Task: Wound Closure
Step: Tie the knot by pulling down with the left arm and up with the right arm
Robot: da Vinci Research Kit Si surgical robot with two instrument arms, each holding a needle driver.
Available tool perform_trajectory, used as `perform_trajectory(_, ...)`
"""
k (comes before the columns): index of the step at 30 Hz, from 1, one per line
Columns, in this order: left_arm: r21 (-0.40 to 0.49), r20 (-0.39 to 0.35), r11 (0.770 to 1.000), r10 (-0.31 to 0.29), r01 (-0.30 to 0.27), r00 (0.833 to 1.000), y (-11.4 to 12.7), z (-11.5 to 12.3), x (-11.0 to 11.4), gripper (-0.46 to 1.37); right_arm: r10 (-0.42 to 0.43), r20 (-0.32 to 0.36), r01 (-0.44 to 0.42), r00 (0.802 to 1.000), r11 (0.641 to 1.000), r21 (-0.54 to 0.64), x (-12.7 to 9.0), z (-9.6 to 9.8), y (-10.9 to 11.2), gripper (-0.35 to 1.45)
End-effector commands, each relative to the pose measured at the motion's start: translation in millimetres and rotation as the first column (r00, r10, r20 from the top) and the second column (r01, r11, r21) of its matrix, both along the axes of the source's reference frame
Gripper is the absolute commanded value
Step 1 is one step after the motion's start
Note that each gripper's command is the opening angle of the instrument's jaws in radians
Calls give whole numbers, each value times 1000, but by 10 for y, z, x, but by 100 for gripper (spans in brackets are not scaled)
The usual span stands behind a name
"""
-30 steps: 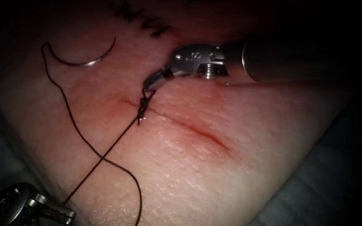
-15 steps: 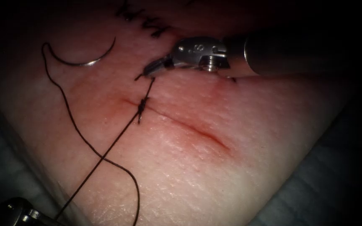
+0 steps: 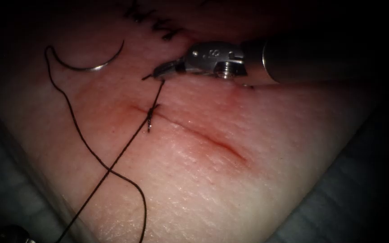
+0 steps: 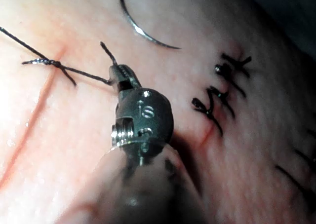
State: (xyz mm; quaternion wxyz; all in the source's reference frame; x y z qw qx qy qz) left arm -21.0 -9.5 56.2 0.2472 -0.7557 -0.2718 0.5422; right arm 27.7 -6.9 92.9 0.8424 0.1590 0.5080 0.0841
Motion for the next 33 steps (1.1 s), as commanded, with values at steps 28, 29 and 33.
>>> perform_trajectory(28, 4, 2, 1000, 6, -6, 1000, -12, -5, -6, -35, -61, 125, 81, 990, 984, -161, -3, -7, -5, -35)
perform_trajectory(29, 5, 1, 1000, 5, -5, 1000, -11, -6, -7, -35, -61, 125, 81, 990, 984, -161, -3, -8, -5, -35)
perform_trajectory(33, 5, 0, 1000, 3, -3, 1000, -10, -5, -11, -35, -60, 118, 78, 991, 984, -160, -3, -8, -4, -35)
